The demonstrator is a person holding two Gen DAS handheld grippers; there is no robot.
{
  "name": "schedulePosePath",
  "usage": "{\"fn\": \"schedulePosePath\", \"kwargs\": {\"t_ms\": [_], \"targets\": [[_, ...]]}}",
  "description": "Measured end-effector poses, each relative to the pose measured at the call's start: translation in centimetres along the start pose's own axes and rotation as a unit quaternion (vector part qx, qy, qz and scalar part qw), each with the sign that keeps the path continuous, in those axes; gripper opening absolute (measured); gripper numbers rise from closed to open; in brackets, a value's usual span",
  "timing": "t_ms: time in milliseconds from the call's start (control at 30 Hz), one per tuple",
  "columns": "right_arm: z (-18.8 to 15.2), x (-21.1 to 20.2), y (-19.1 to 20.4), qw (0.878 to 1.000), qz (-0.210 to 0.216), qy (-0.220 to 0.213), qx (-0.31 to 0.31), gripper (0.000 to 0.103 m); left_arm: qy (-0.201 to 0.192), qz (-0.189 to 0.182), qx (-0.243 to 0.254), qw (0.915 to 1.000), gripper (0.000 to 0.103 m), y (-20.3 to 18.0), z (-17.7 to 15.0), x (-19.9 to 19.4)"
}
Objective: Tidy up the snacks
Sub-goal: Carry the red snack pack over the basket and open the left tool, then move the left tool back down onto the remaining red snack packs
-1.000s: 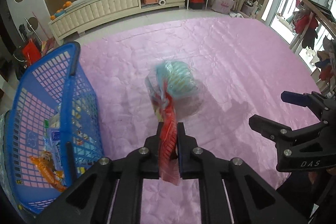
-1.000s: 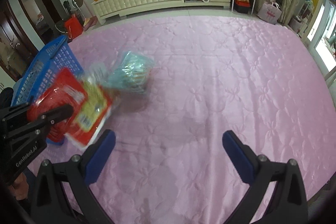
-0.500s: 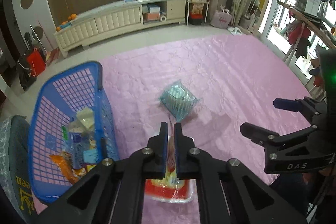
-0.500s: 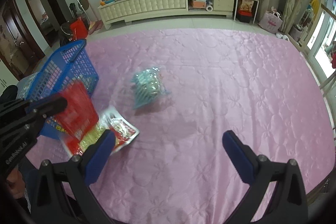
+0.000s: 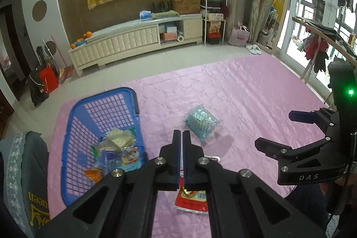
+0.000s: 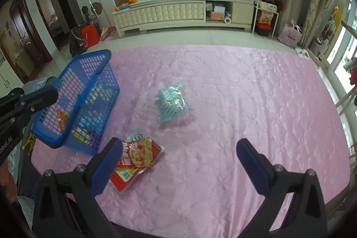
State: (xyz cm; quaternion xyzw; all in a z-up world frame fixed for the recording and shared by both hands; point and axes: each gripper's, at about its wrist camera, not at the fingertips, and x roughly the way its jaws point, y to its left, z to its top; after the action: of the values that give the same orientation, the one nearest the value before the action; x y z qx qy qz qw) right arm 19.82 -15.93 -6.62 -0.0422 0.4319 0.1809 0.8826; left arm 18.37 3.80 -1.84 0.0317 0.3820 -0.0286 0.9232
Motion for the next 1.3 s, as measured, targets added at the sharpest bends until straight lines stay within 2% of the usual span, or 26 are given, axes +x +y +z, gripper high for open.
{"fn": "schedulePosePath", "kwargs": {"t_ms": [367, 500, 800, 1133, 1167, 1200, 1233, 1267, 1300], "targets": [[0.8, -0.5, 3.6, 1.0, 0.012, -0.007, -0.027, 0.103, -0.031, 0.018, -0.017, 0.9992, 0.001, 3.7, 0.0, -3.3], [1.1, -0.2, 5.0, 0.999, 0.016, -0.005, -0.038, 0.103, -0.038, 0.027, -0.039, 0.9981, 0.001, 6.0, 0.2, -3.9], [1.5, 1.0, 7.3, 0.998, 0.023, 0.002, -0.052, 0.103, -0.003, 0.04, -0.072, 0.9966, 0.001, 9.9, -1.5, -1.6], [1.5, 3.3, 9.0, 0.997, 0.022, 0.024, -0.067, 0.103, 0.031, 0.036, -0.094, 0.9944, 0.002, 12.1, -3.4, 1.2], [1.5, 3.4, 9.0, 0.997, 0.021, 0.025, -0.067, 0.103, 0.034, 0.037, -0.094, 0.9943, 0.006, 12.4, -3.6, 1.5], [1.6, 3.6, 9.0, 0.997, 0.021, 0.026, -0.067, 0.103, 0.037, 0.038, -0.094, 0.9941, 0.016, 12.5, -3.7, 1.7], [1.6, 3.8, 9.1, 0.997, 0.02, 0.028, -0.067, 0.103, 0.04, 0.041, -0.095, 0.9938, 0.021, 12.6, -3.9, 1.8], [1.7, 3.9, 9.2, 0.997, 0.02, 0.029, -0.066, 0.103, 0.042, 0.041, -0.096, 0.9936, 0.035, 12.7, -4.0, 2.0], [1.7, 4.1, 9.3, 0.997, 0.02, 0.03, -0.067, 0.103, 0.042, 0.042, -0.095, 0.9937, 0.044, 12.7, -4.1, 2.0]]}}
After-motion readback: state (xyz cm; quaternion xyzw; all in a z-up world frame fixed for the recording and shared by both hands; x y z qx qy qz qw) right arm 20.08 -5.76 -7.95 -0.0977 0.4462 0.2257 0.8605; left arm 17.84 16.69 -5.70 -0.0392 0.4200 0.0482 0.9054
